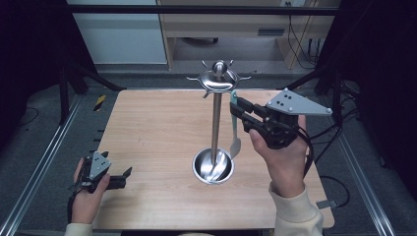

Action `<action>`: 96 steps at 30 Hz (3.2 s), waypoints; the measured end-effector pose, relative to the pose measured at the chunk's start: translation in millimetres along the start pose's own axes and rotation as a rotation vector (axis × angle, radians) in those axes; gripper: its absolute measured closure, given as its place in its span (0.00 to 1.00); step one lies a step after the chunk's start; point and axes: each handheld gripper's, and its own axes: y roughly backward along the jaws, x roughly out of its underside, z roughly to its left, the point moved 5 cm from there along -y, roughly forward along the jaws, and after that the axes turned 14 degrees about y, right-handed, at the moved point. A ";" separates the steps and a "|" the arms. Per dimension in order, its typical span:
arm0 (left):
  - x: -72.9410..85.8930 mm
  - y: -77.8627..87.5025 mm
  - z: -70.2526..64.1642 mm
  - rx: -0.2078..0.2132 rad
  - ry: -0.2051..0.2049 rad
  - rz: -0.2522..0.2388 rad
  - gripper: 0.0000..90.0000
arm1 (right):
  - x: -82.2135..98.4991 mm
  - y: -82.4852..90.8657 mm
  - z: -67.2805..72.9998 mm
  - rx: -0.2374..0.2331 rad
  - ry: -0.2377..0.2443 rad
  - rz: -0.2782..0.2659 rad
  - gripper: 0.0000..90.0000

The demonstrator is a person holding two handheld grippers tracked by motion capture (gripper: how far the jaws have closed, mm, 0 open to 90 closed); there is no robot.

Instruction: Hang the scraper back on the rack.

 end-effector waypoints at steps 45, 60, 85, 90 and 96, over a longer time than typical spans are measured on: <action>0.1 0.2 0.5 0.004 0.002 0.002 0.02 | 1.2 8.7 -1.0 0.049 0.021 0.027 0.63; 0.2 0.8 1.0 0.000 0.002 0.001 0.02 | 27.1 2.6 -26.7 0.233 0.062 0.130 0.21; 1.2 0.5 3.2 -0.007 -0.001 0.007 0.02 | 129.1 -6.6 -76.3 0.332 -0.032 0.332 0.14; 1.4 0.0 3.2 -0.004 -0.001 0.010 0.02 | 164.0 -13.4 -85.1 0.341 -0.071 0.392 0.15; 1.8 -0.5 2.9 -0.005 -0.005 0.013 0.02 | 190.3 -19.6 -89.2 0.331 -0.107 0.418 0.15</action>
